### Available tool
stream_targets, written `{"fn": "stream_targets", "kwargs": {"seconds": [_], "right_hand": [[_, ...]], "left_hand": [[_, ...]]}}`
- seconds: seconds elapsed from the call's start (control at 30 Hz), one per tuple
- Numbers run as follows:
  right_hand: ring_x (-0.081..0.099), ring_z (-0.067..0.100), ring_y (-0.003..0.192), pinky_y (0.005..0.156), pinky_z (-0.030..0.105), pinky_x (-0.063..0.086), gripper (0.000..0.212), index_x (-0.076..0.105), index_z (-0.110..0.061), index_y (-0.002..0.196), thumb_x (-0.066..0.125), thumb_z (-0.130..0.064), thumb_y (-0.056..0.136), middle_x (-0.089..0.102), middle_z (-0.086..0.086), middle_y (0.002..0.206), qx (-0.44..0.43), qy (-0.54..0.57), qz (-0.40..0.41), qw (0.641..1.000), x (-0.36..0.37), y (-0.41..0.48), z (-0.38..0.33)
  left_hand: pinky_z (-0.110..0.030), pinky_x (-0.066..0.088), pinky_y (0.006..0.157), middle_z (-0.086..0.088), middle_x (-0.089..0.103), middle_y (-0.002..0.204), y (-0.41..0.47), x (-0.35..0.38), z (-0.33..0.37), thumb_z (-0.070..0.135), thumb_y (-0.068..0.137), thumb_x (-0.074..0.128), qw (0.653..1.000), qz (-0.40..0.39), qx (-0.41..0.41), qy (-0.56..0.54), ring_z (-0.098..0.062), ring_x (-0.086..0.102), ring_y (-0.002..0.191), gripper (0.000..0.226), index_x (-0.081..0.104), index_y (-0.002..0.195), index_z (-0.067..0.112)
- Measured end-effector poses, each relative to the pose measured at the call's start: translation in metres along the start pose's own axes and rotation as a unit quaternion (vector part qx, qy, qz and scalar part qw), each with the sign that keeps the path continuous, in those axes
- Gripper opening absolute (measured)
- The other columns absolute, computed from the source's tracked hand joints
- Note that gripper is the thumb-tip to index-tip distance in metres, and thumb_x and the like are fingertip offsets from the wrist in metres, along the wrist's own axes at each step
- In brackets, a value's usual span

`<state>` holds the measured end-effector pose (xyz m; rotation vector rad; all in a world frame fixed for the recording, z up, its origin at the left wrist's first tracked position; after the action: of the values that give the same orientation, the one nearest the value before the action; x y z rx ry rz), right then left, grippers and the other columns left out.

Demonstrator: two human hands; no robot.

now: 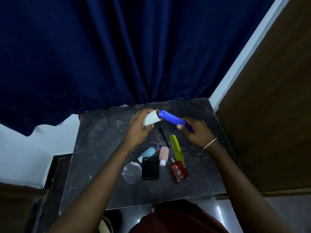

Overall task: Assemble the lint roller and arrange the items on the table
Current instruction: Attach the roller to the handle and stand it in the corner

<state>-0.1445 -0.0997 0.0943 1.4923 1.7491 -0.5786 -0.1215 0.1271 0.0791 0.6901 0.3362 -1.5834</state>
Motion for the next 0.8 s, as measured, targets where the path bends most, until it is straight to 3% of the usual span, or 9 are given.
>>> {"fn": "stream_targets", "kwargs": {"seconds": [0.3, 0.4, 0.47, 0.53, 0.63, 0.8], "right_hand": [[0.07, 0.021, 0.097, 0.085, 0.036, 0.056, 0.04, 0.066, -0.031, 0.124, 0.063, -0.053, 0.091, 0.076, -0.002, 0.108, -0.074, -0.126, -0.083, 0.986, -0.004, 0.022, -0.052], [0.067, 0.02, 0.111, 0.096, 0.035, 0.054, 0.05, 0.062, -0.03, 0.132, 0.068, -0.053, 0.087, 0.071, -0.003, 0.124, -0.069, -0.122, -0.093, 0.986, -0.004, 0.029, -0.065], [0.065, 0.017, 0.114, 0.095, 0.03, 0.051, 0.057, 0.06, -0.028, 0.134, 0.073, -0.051, 0.084, 0.069, -0.004, 0.128, -0.052, -0.096, -0.095, 0.99, -0.006, 0.032, -0.066], [0.067, 0.015, 0.106, 0.086, 0.027, 0.05, 0.051, 0.063, -0.029, 0.122, 0.077, -0.051, 0.079, 0.071, -0.007, 0.114, -0.037, -0.07, -0.098, 0.992, -0.003, 0.035, -0.069], [0.067, 0.017, 0.091, 0.076, 0.034, 0.055, 0.043, 0.062, -0.028, 0.099, 0.082, -0.052, 0.07, 0.071, -0.007, 0.096, -0.037, -0.046, -0.113, 0.992, 0.012, 0.037, -0.081], [0.067, 0.013, 0.087, 0.073, 0.036, 0.057, 0.054, 0.049, -0.032, 0.096, 0.087, -0.051, 0.063, 0.07, -0.006, 0.094, -0.016, -0.019, -0.118, 0.993, 0.024, 0.04, -0.08]], "left_hand": [[-0.033, 0.035, 0.105, 0.01, 0.05, 0.13, -0.018, -0.042, 0.013, 0.007, 0.088, 0.071, 0.991, -0.041, 0.08, 0.098, -0.021, 0.043, 0.12, 0.064, 0.054, 0.143, 0.034], [-0.035, 0.035, 0.107, 0.011, 0.049, 0.13, -0.019, -0.052, 0.014, 0.008, 0.09, 0.069, 0.99, -0.047, 0.079, 0.105, -0.022, 0.043, 0.118, 0.064, 0.052, 0.145, 0.036], [-0.037, 0.036, 0.108, 0.01, 0.049, 0.13, -0.019, -0.058, 0.012, 0.008, 0.091, 0.069, 0.99, -0.048, 0.075, 0.112, -0.021, 0.041, 0.116, 0.064, 0.052, 0.145, 0.036], [-0.039, 0.038, 0.108, 0.009, 0.049, 0.13, -0.019, -0.061, 0.012, 0.008, 0.091, 0.069, 0.99, -0.052, 0.073, 0.111, -0.021, 0.042, 0.116, 0.064, 0.051, 0.146, 0.036], [-0.04, 0.039, 0.106, 0.004, 0.05, 0.129, -0.021, -0.045, 0.031, 0.01, 0.09, 0.071, 0.985, -0.09, 0.103, 0.101, -0.026, 0.046, 0.118, 0.063, 0.052, 0.146, 0.033], [-0.039, 0.038, 0.105, 0.003, 0.05, 0.132, -0.021, -0.032, 0.039, 0.006, 0.09, 0.069, 0.984, -0.099, 0.106, 0.107, -0.026, 0.044, 0.119, 0.062, 0.053, 0.145, 0.031]]}}
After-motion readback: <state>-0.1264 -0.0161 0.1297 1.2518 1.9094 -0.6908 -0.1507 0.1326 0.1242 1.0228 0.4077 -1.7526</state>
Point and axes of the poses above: each hand's wrist, its own y-axis towards the middle knuckle, its own x-axis out of the palm, z = x × y, the point moved 10 cm from there along y, towards the middle knuckle
